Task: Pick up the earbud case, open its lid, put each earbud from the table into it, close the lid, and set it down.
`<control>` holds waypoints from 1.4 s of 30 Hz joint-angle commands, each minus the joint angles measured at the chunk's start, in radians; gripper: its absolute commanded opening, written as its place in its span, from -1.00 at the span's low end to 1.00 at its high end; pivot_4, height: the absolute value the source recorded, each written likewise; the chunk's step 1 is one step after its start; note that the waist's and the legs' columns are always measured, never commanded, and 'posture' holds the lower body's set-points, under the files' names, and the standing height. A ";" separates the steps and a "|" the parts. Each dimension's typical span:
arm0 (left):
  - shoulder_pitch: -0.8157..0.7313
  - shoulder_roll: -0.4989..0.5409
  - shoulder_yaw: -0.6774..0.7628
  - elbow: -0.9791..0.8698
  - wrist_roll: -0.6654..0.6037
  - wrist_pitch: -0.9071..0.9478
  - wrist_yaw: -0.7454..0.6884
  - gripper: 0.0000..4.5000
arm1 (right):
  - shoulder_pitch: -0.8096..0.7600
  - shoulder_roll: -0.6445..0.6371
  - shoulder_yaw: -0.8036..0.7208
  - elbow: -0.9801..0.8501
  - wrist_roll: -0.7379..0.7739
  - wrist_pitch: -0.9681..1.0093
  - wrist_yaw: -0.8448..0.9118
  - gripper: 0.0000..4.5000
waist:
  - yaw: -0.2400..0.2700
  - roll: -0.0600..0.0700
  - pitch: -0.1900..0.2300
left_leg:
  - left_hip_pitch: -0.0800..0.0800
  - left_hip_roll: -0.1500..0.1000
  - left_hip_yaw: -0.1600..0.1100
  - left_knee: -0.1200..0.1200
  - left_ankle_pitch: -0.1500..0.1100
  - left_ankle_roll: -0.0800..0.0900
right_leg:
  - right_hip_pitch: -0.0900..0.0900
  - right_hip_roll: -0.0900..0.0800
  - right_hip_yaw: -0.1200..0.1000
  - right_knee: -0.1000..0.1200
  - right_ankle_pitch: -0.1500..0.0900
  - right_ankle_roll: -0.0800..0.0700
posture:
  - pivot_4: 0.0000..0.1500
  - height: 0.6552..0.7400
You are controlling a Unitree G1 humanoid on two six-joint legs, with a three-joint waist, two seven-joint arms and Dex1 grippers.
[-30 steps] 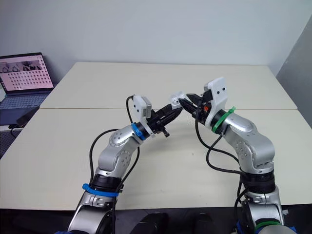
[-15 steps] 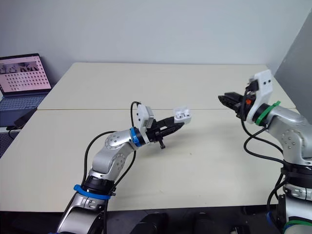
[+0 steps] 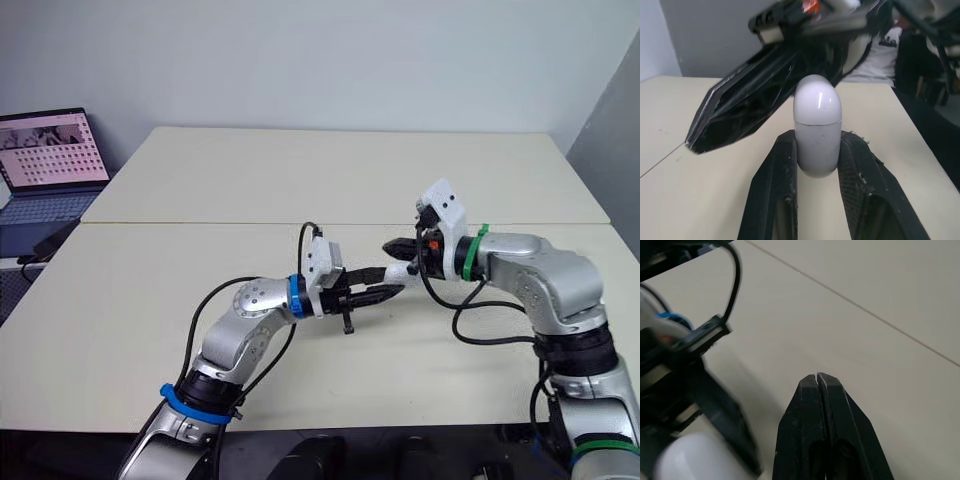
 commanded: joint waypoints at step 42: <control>0.045 0.410 0.274 0.070 -0.055 0.379 0.186 0.98 | 0.667 -0.118 -0.217 -0.246 -0.268 -0.648 0.111 1.00 | -0.002 0.001 0.000 | 0.006 0.014 0.006 -0.002 -0.003 -0.005 | 0.001 0.010 0.001 0.001 -0.003 -0.010 | 1.00 1.00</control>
